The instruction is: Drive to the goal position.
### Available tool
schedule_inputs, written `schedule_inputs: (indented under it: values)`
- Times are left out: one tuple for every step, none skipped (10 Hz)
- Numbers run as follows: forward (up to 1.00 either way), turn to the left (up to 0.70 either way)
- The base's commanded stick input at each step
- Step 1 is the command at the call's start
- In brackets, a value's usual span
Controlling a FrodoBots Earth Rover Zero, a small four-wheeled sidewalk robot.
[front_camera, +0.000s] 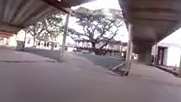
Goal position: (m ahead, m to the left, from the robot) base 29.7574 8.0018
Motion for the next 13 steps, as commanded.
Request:
schedule_inputs:
  values:
    - [0.7,0.0]
    - [0.7,0.0]
    - [0.7,0.0]
    - [0.7,0.0]
    - [0.7,0.0]
    - [0.7,0.0]
    - [0.7,0.0]
    - [0.7,0.0]
    - [0.7,0.0]
    - [0.7,0.0]
    - [0.7,0.0]
    - [0.7,0.0]
    - [0.7,0.0]
